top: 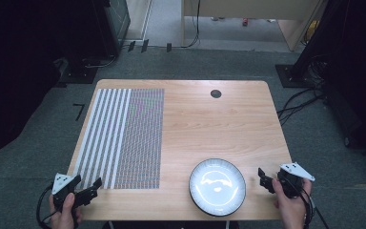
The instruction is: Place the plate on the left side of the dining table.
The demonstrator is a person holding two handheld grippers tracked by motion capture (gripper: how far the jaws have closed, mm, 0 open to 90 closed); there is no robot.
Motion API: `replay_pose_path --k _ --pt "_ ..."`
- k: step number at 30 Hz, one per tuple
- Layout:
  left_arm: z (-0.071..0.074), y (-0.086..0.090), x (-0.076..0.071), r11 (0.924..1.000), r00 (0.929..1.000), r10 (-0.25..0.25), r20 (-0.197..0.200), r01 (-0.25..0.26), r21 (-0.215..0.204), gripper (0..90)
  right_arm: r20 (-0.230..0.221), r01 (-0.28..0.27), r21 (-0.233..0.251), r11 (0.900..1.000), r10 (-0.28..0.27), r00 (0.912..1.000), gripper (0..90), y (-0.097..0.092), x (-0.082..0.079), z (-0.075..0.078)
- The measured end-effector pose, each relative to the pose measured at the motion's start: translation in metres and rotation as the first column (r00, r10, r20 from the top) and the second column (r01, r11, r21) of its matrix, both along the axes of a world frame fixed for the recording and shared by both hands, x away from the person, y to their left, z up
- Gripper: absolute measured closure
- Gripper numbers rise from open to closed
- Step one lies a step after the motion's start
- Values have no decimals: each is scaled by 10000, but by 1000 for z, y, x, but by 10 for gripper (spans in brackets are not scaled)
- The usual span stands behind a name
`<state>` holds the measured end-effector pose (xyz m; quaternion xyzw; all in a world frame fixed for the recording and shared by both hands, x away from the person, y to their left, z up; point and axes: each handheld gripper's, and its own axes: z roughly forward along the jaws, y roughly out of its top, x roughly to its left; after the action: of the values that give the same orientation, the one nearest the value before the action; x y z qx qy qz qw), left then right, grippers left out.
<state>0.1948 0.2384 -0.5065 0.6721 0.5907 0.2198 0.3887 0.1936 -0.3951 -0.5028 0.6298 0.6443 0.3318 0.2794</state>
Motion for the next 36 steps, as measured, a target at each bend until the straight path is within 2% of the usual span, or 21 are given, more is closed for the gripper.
replay_pose_path --k 13,18,28,33,36 --pt "0 -24 -1 9986 9986 -516 -78 517 116 166 87 -208 46 9998 208 9997 134 10 -1 3" --pt "2 -35 -2 9978 9986 -526 68 523 396 166 105 -312 17 9995 312 9995 134 14 -2 4" --pt "5 -59 -5 9959 9959 -869 256 862 263 165 283 -491 73 9988 489 9984 135 20 -3 6" --pt "5 -67 -5 9944 9944 -1026 237 1019 285 165 345 -594 35 9982 593 9976 135 24 -4 7" --pt "5 -70 -5 9928 9927 -1190 200 1187 129 165 346 -667 14 9978 666 9972 135 26 -4 7"
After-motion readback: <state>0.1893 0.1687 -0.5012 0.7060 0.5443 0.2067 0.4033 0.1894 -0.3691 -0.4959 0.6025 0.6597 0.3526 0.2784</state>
